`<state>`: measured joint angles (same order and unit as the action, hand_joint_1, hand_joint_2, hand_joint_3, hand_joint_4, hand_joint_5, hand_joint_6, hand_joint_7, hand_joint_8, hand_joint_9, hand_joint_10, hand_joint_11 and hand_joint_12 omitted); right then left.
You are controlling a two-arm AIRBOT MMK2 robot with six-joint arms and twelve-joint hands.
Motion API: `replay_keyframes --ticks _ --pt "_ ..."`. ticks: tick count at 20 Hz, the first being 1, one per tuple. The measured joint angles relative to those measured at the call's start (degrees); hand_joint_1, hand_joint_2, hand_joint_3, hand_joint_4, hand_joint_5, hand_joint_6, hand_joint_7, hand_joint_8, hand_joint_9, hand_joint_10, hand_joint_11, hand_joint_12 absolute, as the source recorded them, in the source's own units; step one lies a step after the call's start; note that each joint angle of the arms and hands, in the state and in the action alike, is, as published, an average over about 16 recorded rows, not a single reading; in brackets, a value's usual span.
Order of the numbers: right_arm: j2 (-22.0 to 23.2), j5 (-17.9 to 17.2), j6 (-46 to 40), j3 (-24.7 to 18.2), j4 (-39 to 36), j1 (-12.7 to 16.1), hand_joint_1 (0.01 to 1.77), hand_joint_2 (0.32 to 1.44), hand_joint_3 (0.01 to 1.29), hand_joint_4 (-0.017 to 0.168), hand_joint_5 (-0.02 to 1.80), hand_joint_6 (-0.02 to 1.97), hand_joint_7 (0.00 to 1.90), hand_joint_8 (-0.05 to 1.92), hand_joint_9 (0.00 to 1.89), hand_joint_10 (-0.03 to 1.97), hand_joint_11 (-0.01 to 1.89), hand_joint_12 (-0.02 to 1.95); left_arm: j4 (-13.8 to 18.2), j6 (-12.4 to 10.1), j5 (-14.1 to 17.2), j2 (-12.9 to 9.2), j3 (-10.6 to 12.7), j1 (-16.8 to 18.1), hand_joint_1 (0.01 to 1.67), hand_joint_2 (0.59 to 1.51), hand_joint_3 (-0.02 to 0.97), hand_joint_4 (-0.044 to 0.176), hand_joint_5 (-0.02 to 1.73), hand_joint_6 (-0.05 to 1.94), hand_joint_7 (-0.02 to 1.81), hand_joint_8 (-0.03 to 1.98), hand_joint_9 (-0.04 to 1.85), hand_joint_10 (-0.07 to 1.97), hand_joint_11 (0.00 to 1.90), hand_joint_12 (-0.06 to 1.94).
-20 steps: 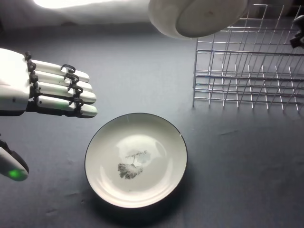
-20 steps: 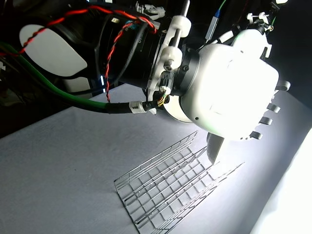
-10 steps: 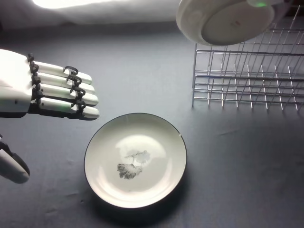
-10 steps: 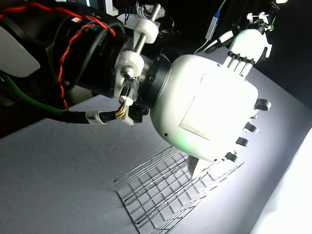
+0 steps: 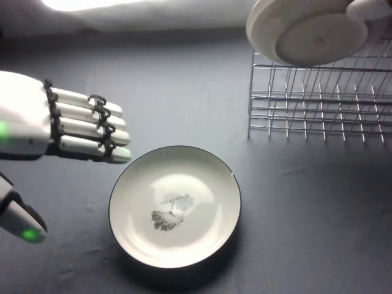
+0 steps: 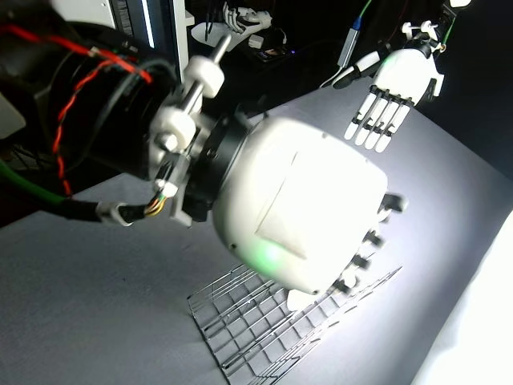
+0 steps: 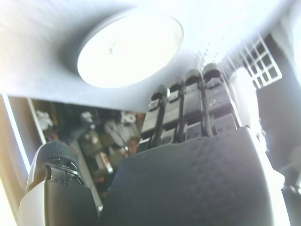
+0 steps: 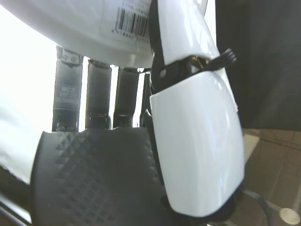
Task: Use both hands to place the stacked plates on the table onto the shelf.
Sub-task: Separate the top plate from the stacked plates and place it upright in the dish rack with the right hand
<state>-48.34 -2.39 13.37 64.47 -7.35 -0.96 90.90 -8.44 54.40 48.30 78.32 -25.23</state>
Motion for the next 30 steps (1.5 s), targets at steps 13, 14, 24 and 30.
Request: replay_keyframes --ticks 13,14,24,30 --pt "0.5 -4.4 0.0 2.7 -3.8 -9.5 1.38 1.00 0.01 -0.008 0.98 0.83 1.08 0.75 1.01 1.04 0.88 1.06 -0.2 -3.4 -7.7 1.4 -3.4 -3.4 0.01 1.000 0.010 0.004 0.04 0.01 0.02 0.00 0.02 0.01 0.02 0.01" --pt "0.5 -4.7 0.0 2.7 -4.0 -10.0 1.38 1.01 0.01 -0.008 0.97 0.83 1.07 0.76 1.01 1.04 0.87 1.07 -0.3 -3.7 -8.2 1.6 -3.5 -3.6 0.02 1.001 0.010 0.004 0.04 0.01 0.02 0.00 0.02 0.01 0.02 0.01" --pt "0.8 -6.5 0.0 1.8 -5.4 -11.7 1.32 1.04 0.01 -0.007 0.88 0.76 0.99 0.69 0.96 0.73 0.77 1.04 -0.8 -5.6 -12.6 2.7 -4.6 -5.7 0.02 1.010 0.010 0.002 0.05 0.01 0.03 0.00 0.02 0.01 0.02 0.01" --pt "0.8 -7.4 0.0 -0.2 -6.5 -9.3 1.22 1.05 0.01 -0.005 0.75 0.46 0.84 0.41 0.83 0.36 0.54 1.02 -1.1 -5.9 -14.0 3.3 -5.1 -7.1 0.02 1.012 0.010 0.002 0.05 0.01 0.03 0.00 0.01 0.00 0.02 0.01"
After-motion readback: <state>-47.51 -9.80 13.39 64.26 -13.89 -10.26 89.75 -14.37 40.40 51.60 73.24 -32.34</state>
